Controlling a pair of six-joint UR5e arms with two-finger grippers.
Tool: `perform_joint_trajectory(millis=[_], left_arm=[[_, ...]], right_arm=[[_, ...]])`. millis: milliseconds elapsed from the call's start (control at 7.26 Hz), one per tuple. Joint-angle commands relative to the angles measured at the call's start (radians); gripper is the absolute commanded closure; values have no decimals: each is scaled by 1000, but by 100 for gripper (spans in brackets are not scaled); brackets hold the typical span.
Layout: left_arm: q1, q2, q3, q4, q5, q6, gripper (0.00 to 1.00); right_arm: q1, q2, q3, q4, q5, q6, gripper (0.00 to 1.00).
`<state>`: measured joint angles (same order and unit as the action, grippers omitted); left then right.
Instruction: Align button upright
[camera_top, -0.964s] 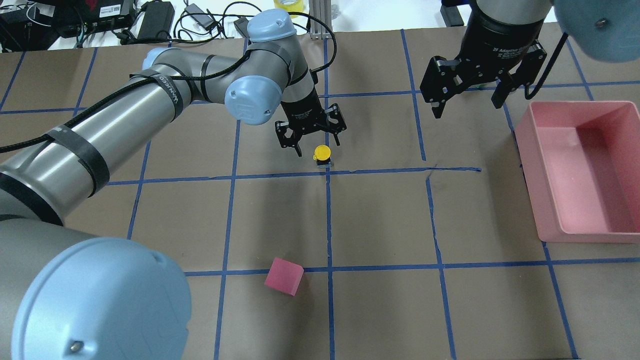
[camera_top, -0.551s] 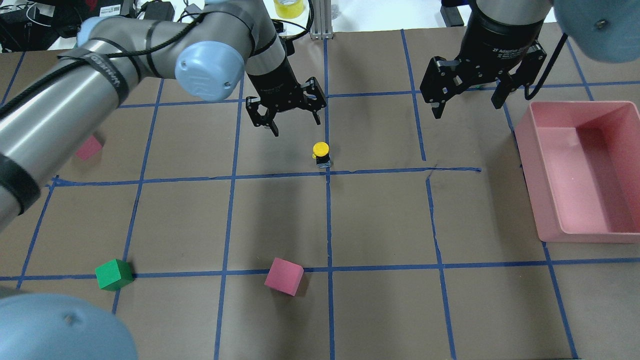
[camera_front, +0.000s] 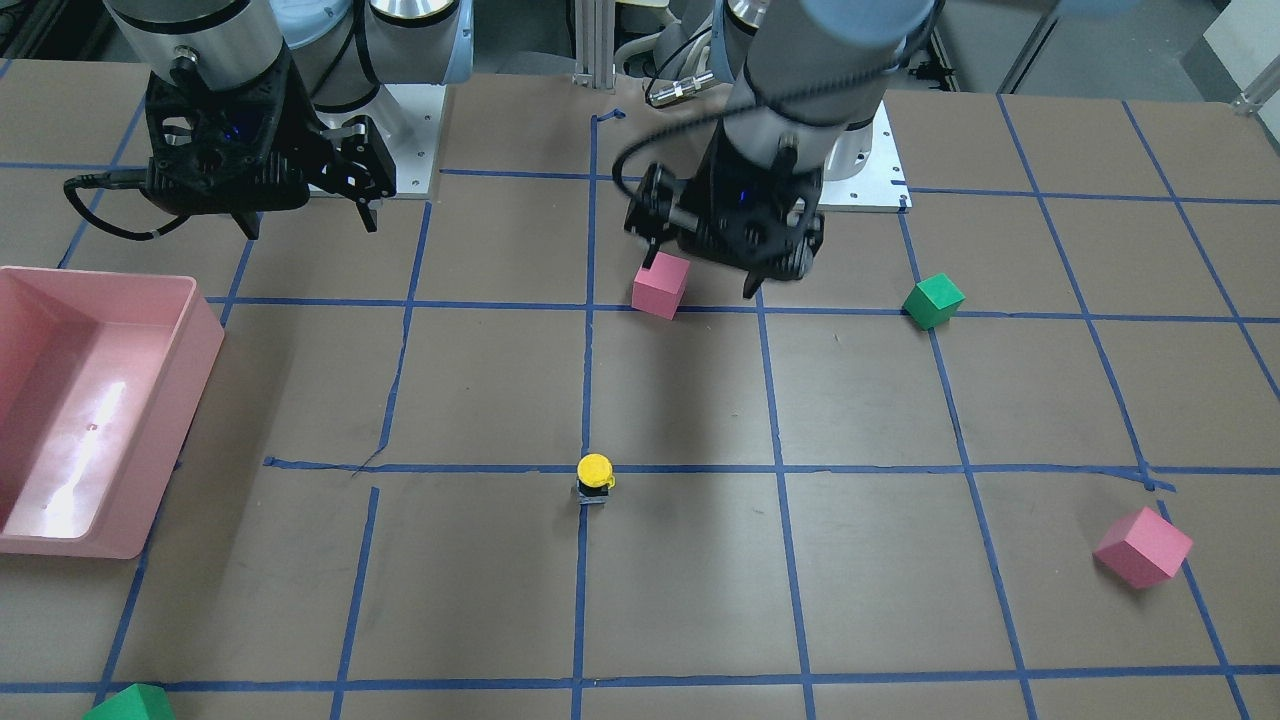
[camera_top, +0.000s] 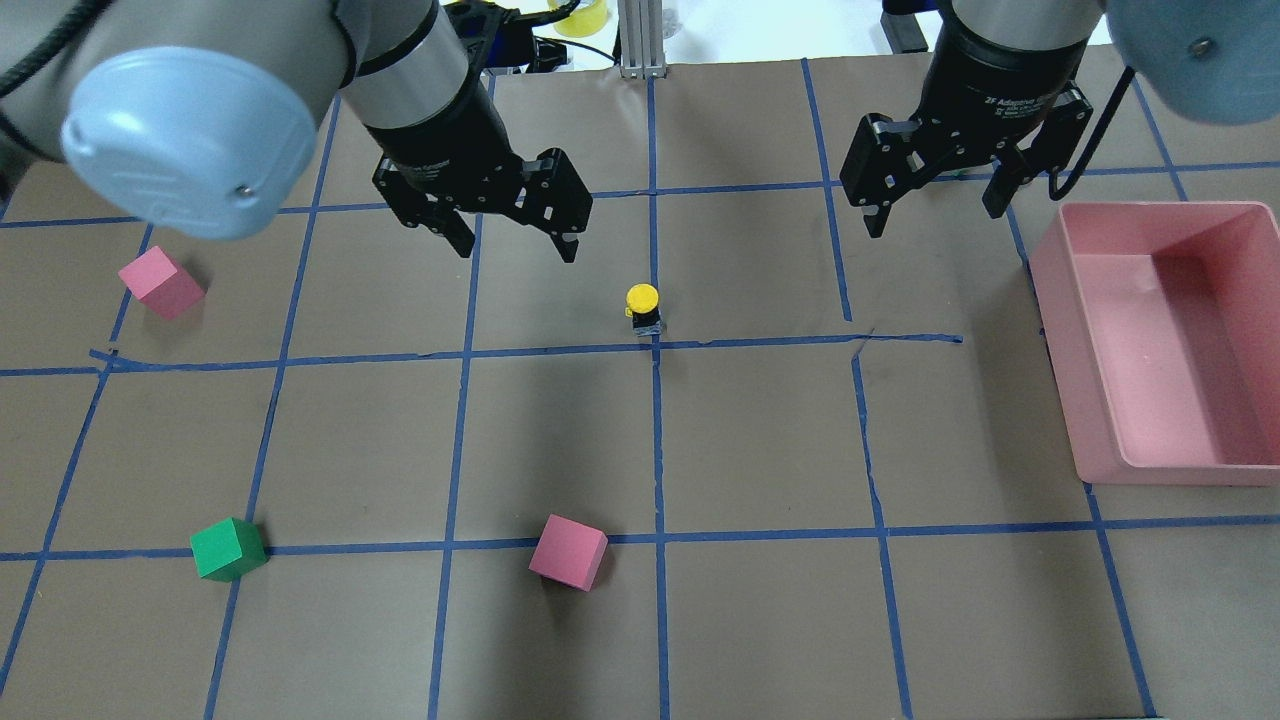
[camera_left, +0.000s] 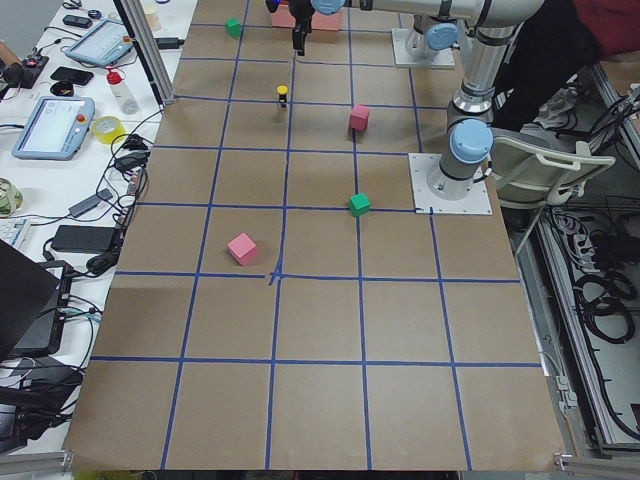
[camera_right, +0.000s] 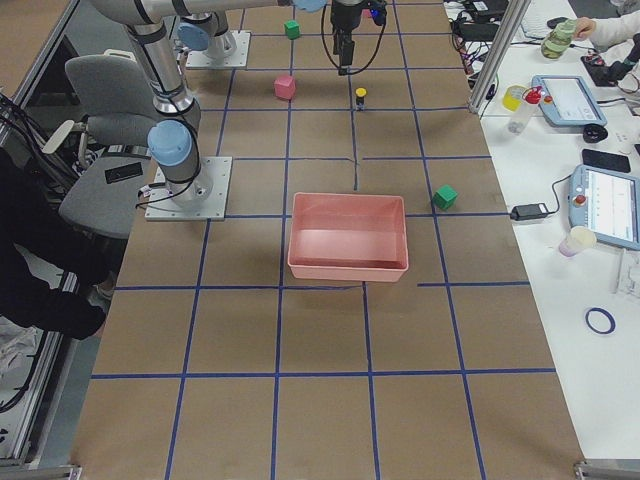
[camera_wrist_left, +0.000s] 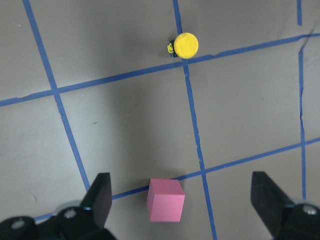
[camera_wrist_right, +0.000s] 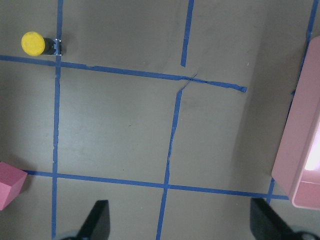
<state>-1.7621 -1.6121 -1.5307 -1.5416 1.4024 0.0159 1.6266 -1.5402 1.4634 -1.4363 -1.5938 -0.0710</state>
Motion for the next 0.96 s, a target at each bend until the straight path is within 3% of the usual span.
perform_joint_trajectory(millis=[0,275,689,826], left_arm=[[1,115,-37,-6,10,-33,0],[22,144,-37,-2,189,-24,0],[290,153,-40,1,205,58,0],[308,153,-34,1,202,70,0]], right_arm=[[-1,0,0,2,-2,0,0],[1,0,0,2,0,-1,0],[1,0,0,0,0,-1,0],[1,0,0,2,0,-1,0]])
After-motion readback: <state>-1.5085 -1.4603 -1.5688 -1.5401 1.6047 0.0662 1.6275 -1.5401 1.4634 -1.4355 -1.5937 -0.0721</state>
